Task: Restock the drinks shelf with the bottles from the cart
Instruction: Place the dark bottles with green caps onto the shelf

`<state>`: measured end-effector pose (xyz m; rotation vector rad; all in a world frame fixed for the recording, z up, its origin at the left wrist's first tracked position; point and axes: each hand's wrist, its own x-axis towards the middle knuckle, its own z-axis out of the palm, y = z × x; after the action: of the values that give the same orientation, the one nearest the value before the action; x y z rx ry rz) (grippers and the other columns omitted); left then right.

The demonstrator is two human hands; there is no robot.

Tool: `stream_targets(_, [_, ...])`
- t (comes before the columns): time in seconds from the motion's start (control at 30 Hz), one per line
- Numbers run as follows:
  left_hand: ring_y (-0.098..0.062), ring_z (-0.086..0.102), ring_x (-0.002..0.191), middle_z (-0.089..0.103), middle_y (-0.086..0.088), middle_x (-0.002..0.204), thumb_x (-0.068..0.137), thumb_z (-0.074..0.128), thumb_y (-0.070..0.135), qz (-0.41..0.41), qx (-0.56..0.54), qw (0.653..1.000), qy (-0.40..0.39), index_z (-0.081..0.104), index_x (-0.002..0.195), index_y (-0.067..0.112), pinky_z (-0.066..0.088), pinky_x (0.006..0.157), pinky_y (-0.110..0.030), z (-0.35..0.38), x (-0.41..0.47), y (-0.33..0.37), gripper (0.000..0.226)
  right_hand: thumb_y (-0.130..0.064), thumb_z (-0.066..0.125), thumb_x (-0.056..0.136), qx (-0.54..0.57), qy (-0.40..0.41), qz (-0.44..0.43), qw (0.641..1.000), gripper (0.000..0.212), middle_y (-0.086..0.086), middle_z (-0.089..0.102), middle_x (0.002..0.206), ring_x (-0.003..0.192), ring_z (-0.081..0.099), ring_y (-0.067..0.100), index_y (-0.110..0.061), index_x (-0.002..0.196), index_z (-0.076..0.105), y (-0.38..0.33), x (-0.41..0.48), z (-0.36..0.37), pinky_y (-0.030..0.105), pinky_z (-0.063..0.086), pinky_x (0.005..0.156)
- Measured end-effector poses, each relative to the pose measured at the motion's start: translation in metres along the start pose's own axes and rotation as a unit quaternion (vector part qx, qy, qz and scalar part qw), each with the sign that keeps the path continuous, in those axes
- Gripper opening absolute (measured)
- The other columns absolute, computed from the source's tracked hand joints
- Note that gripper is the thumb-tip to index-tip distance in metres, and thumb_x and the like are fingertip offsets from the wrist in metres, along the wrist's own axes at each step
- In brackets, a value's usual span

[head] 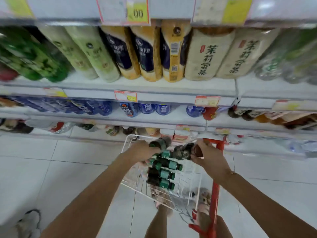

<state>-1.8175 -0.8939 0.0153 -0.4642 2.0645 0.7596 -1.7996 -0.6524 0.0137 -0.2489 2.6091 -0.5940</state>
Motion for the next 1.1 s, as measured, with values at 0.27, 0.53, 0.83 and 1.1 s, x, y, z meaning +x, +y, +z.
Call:
stream_targets(0.27, [-0.022,0.051,0.052,0.055,-0.003,0.058,0.08,0.058,0.049,0.129,0.301,0.944,0.039,0.057,0.071,0.008,0.041,0.059,-0.029,-0.063,-0.161,0.112,0.042,-0.03,0.077,0.071,0.145,0.16,-0.129,0.968,0.033,-0.013,0.055,0.092,0.087,0.051,0.01,-0.031,0.096,0.056,-0.01,-0.089,-0.157,0.014,0.038,0.074])
stream_targets(0.53, [-0.007,0.052,0.052,0.055,0.004,0.06,0.08,0.053,0.059,0.28,0.311,0.88,0.226,0.051,0.073,0.024,0.037,0.049,-0.023,-0.082,-0.315,0.205,0.036,-0.053,0.062,0.066,0.191,0.351,-0.213,0.891,0.025,-0.022,0.052,0.074,0.068,0.05,0.003,-0.047,0.088,0.053,0.018,-0.177,-0.315,0.022,0.04,0.064])
stream_targets(0.83, [-0.012,0.06,0.05,0.065,-0.007,0.061,0.079,0.051,0.057,0.411,0.131,0.813,0.391,0.057,0.081,0.015,0.044,0.049,-0.023,-0.084,-0.365,0.29,0.043,-0.046,0.061,0.071,0.091,0.536,-0.187,0.818,0.023,-0.025,0.044,0.078,0.07,0.046,0.011,-0.032,0.085,0.048,0.076,-0.219,-0.436,0.027,0.042,0.069])
stream_targets(1.1, [-0.016,0.055,0.06,0.057,-0.003,0.07,0.086,0.05,0.054,0.384,0.249,0.792,0.405,0.052,0.079,0.015,0.037,0.051,-0.027,-0.076,-0.336,0.362,0.04,-0.022,0.072,0.077,-0.021,0.509,-0.135,0.85,0.028,-0.004,0.054,0.09,0.083,0.049,0.011,-0.018,0.099,0.055,0.088,-0.194,-0.498,0.008,0.034,0.068])
